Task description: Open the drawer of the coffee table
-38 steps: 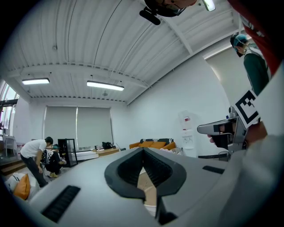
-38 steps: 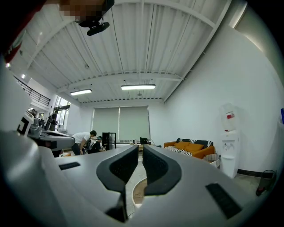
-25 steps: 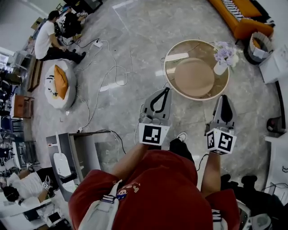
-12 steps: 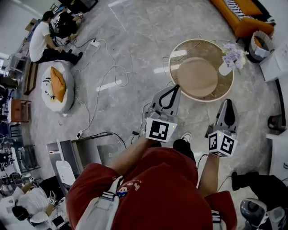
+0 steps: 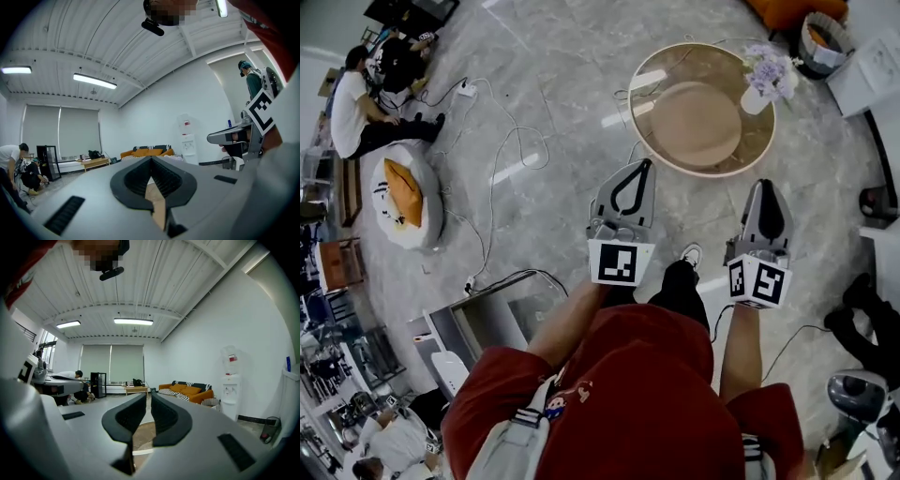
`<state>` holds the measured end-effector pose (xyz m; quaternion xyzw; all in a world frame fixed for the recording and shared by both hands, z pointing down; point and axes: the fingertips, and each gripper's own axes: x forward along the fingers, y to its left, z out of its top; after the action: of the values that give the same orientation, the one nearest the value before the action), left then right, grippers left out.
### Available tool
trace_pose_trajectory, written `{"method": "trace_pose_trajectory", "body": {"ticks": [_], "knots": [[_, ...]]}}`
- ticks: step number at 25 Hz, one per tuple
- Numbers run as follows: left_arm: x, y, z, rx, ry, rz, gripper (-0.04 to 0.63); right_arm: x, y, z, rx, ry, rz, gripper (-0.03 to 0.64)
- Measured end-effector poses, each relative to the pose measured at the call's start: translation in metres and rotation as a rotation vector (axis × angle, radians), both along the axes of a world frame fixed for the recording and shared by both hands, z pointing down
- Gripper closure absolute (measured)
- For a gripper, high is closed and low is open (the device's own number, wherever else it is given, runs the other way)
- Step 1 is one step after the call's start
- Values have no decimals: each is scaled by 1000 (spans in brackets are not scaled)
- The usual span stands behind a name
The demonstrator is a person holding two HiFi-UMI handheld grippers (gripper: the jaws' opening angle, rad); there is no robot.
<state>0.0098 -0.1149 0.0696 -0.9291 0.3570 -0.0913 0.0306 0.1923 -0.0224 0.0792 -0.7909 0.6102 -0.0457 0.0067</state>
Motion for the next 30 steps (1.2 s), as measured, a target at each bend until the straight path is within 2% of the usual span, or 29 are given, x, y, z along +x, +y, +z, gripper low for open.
{"method": "trace_pose_trajectory", "body": {"ticks": [2,5,8,10,13,17,23,30], "knots": [[6,-2,23,-19,-20,5,581,2,-2,17,-17,4,-7,578],[8,-2,56,-34,-2,1,581,1,-2,54,-64,7,-28,578],[5,-8,83,79,-10,31,581,-11,-4,104,-107,-3,-49,578],[-3,-6,121,68,-28,39,581,-20,-2,142,-133,39,-64,578],[-19,-3,188,51,-37,47,581,-33,-2,209,-159,111,-100,578],[-32,-7,288,62,-11,38,581,-43,-7,309,-183,134,-111,578],[-44,-6,462,120,-25,23,581,-52,-7,488,-196,203,-124,578],[-31,-17,629,161,25,-8,581,-36,-27,645,-119,214,-110,578]]}}
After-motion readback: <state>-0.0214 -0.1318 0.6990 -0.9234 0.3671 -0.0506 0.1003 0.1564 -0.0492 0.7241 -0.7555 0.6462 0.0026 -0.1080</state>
